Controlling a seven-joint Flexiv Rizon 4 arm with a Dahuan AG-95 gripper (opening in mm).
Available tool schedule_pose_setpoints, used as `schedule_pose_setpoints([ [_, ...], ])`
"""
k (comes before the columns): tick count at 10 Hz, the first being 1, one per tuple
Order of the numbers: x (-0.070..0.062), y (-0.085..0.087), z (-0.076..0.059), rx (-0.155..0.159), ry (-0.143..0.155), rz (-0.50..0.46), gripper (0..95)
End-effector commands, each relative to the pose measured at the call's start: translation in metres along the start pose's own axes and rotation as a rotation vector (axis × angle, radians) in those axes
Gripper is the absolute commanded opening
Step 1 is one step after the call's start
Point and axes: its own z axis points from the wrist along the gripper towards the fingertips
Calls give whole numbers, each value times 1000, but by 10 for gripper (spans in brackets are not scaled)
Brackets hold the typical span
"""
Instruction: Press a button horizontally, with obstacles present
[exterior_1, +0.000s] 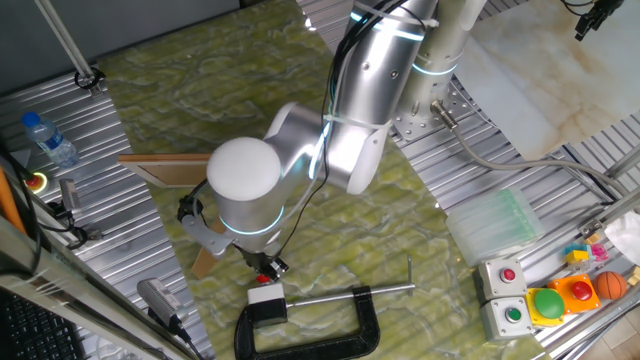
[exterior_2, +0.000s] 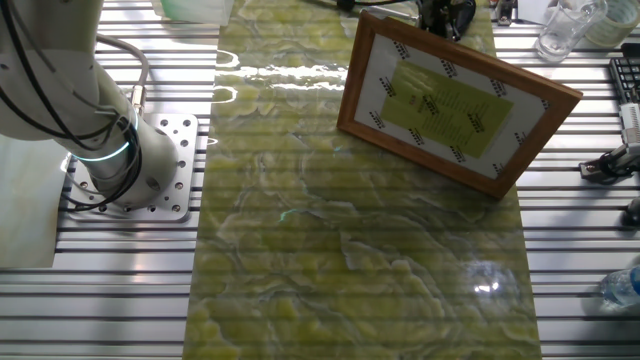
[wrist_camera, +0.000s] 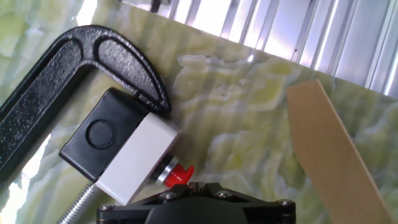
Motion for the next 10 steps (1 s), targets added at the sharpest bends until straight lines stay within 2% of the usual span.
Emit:
schedule_pose_setpoints([
  [1, -5, 2, 1, -28, -16, -4, 0],
  [7, -12, 5, 2, -29, -20, -15, 0],
  [9, -12, 5, 2, -19, -15, -31, 0],
  [10, -12, 5, 2, 0, -7, -47, 0],
])
